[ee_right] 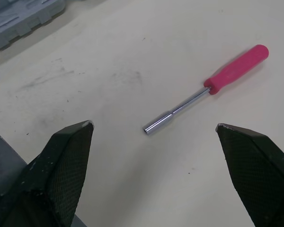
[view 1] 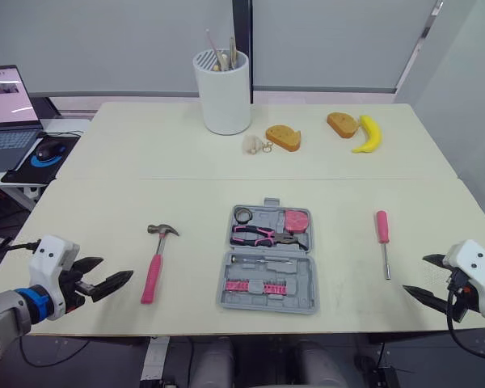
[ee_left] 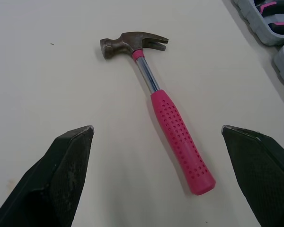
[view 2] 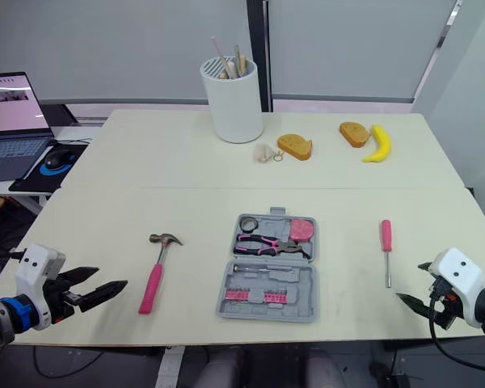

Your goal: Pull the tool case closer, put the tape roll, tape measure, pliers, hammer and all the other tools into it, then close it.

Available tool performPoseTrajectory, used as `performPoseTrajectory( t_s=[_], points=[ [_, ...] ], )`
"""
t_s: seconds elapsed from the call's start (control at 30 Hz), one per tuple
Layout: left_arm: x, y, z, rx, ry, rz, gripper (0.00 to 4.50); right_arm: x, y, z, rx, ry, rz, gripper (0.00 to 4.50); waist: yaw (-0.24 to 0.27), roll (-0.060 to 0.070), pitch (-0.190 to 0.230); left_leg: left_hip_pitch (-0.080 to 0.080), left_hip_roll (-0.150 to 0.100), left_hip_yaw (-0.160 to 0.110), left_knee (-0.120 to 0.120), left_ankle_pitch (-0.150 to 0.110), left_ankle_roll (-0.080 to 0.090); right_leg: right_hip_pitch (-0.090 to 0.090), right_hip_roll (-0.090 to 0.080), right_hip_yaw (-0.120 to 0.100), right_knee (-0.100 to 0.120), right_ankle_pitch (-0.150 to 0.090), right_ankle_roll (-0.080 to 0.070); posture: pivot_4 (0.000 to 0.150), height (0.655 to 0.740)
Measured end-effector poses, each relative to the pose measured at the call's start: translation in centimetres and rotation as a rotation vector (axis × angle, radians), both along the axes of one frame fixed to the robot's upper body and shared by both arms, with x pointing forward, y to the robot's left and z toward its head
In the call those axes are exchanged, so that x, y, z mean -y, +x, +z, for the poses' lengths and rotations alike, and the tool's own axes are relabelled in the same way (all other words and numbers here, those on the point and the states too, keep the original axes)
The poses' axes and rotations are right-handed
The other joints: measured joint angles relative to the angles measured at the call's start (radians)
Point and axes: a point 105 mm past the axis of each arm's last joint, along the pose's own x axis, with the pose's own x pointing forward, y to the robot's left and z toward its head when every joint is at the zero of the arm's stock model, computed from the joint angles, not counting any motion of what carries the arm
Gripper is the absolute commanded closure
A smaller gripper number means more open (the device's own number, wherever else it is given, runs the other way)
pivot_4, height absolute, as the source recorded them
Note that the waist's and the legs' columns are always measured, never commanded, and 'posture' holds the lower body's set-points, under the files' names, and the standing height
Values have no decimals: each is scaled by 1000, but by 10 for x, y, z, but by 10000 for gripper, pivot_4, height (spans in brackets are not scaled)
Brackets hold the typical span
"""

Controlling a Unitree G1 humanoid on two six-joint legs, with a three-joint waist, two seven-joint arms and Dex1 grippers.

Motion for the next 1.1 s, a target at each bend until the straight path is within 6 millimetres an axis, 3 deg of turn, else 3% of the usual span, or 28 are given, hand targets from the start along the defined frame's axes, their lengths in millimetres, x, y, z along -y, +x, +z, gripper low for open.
performPoseTrajectory(
  t_s=[0.6,1.1],
  points=[
    [-7,-4,-5,-5,-43,104,0,4,12,15,66,-22,-33,364,1,0,0,0,0,0,0,0,0,0,0,0,0,0,0,1500,7400],
    [-15,-6,-9,3,-59,107,0,1,12,16,69,-31,-20,364,1,0,0,0,0,0,0,0,0,0,0,0,0,0,0,1500,7400]
  ],
)
